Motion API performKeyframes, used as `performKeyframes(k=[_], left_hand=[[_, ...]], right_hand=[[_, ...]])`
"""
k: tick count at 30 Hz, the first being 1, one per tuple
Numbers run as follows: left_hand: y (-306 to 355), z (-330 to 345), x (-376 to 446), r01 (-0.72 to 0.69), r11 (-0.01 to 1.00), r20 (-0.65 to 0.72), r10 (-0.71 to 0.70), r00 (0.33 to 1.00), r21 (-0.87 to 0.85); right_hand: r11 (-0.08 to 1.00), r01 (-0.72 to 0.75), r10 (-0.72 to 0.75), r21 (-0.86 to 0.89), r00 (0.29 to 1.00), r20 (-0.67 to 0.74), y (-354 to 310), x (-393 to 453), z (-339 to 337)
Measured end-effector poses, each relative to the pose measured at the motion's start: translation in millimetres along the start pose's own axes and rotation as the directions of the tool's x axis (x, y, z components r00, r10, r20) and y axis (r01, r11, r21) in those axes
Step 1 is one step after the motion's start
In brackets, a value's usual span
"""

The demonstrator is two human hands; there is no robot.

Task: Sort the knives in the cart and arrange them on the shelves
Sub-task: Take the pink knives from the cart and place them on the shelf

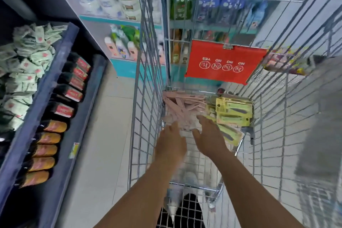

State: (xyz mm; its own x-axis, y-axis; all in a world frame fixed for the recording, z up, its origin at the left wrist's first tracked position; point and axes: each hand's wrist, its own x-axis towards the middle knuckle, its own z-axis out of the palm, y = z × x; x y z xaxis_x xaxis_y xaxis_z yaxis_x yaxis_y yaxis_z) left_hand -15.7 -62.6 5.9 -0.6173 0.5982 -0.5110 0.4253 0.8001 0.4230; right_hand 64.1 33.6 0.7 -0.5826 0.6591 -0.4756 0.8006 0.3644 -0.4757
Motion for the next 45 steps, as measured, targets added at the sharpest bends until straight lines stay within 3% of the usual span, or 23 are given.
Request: performKeyframes(k=[7, 16, 24, 29, 38, 42, 45], left_hand=[[-11.4, 59.1, 66.7, 0.199, 0.978, 0.02, -0.199, 0.98, -0.064], [-19.7, 110.7, 129.8, 0.273, 0.954, -0.101, -0.286, 0.953, -0.124], [-22.8, 127.0, 155.1, 0.299, 0.951, -0.227, -0.309, 0.924, -0.076], [-20.1, 127.7, 159.6, 0.364, 0.927, -0.149, -0.374, 0.915, -0.09], [-29.4, 124.3, 147.6, 0.431, 0.894, -0.143, -0.445, 0.884, -0.121], [-31.9, 123.2, 133.0, 0.429, 0.891, -0.053, -0.44, 0.896, -0.148], [-29.3, 122.5, 111.8, 0.405, 0.889, 0.021, -0.41, 0.912, -0.215]], right_hand=[[0.997, 0.013, 0.001, -0.08, 0.987, 0.163, 42.5, 76.4, 40.2], [0.998, 0.056, -0.054, -0.025, 0.996, 0.075, 61.7, 135.5, 83.6], [0.999, 0.039, -0.039, 0.018, 0.998, 0.048, 62.6, 162.5, 99.2], [0.999, 0.04, -0.039, 0.018, 0.999, -0.016, 66.6, 162.5, 98.5], [0.994, 0.044, -0.045, -0.095, 0.999, -0.01, 50.9, 157.7, 112.4], [0.986, 0.079, -0.07, -0.15, 0.996, 0.062, 51.2, 145.3, 110.8], [0.992, 0.008, 0.013, -0.128, 0.987, 0.16, 54.7, 125.0, 107.9]])
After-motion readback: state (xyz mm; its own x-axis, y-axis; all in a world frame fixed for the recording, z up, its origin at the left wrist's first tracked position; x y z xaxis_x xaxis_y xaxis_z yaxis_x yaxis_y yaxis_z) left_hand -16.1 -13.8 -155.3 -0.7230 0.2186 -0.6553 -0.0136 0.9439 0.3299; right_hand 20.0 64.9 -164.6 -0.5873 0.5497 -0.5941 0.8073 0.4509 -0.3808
